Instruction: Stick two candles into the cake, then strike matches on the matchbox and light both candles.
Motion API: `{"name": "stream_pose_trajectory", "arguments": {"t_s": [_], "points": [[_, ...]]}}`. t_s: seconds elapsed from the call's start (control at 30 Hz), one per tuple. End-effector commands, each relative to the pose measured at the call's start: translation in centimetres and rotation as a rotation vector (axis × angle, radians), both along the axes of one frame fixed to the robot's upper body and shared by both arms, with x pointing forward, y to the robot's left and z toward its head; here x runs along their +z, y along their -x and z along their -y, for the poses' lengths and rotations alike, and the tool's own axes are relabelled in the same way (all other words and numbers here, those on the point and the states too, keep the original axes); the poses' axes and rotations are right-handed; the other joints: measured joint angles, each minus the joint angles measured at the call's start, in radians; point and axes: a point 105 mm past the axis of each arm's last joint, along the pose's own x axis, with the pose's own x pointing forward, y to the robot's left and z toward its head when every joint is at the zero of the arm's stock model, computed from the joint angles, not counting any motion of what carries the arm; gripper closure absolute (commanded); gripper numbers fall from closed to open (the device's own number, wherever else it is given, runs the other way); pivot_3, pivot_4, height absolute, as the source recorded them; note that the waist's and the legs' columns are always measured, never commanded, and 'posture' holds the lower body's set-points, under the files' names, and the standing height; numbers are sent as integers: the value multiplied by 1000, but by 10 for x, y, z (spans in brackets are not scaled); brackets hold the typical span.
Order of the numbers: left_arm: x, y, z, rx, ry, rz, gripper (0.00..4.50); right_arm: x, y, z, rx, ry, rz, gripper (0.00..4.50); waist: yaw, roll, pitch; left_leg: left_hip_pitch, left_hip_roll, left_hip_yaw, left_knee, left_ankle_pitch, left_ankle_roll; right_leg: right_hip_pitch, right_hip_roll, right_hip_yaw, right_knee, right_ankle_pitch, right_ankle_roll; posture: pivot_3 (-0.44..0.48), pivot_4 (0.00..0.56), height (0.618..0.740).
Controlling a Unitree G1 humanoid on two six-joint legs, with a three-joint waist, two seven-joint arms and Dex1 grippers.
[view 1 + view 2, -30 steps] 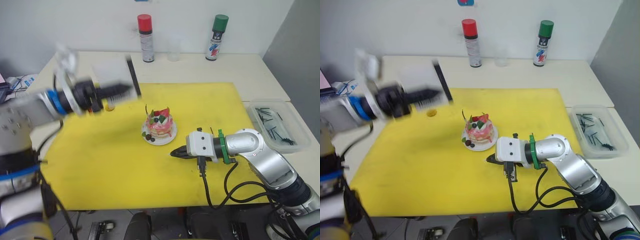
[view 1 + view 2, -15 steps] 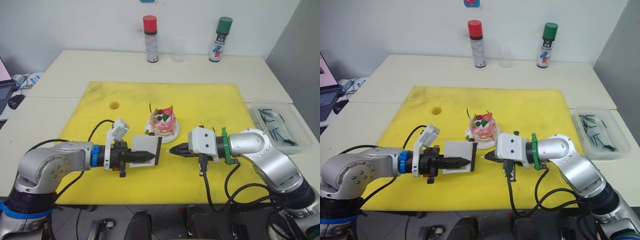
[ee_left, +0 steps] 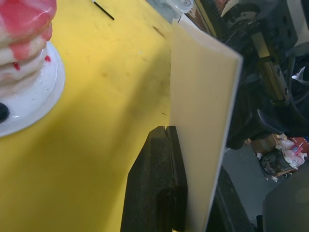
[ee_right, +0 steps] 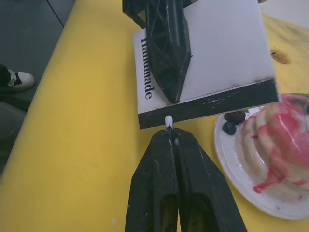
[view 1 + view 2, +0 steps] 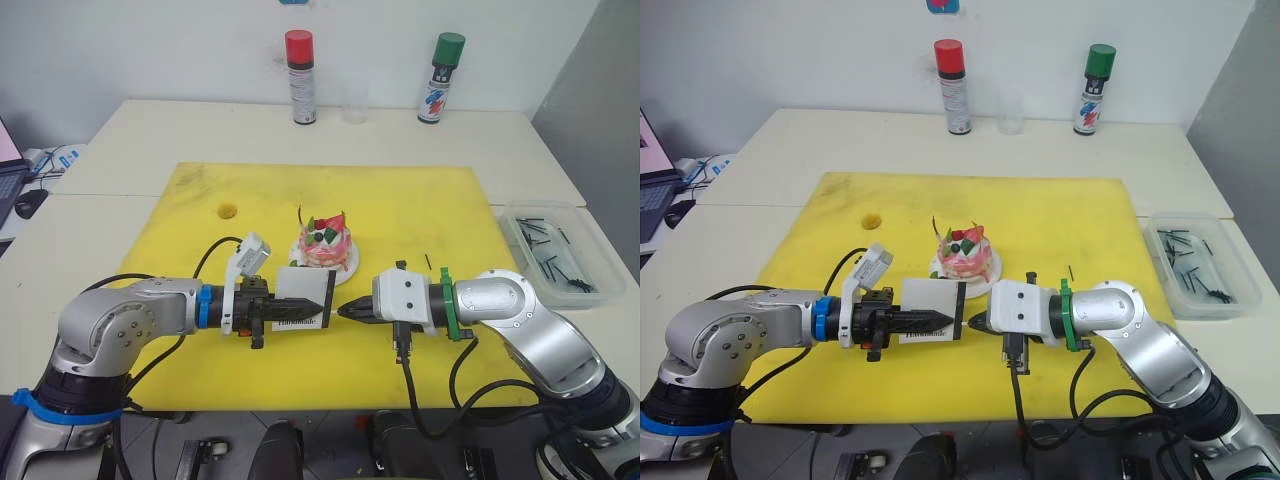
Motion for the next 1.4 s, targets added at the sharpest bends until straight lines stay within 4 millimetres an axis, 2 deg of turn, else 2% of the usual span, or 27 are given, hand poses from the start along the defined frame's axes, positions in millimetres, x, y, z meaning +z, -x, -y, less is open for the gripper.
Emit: {"name": "stream_pose_trajectory", "arguments": {"t_s": [0.03,1.13,1.4], "points": [[5,2,3,-30,8,19,4500,10,2,-3,16,-21,63,4491,0,0,0,0,0,0,0,0,0,0,0,0,0,0,0,0,150,740],[1,-2,5,-44,-32,106,4500,18,-18,-1,-55,-38,126,4491,0,0,0,0,0,0,0,0,0,0,0,0,0,0,0,0,150,740],[2,-3,5,-43,-30,114,4500,11,-20,-1,-65,-3,114,4491,0,0,0,0,0,0,0,0,0,0,0,0,0,0,0,0,150,740]]}}
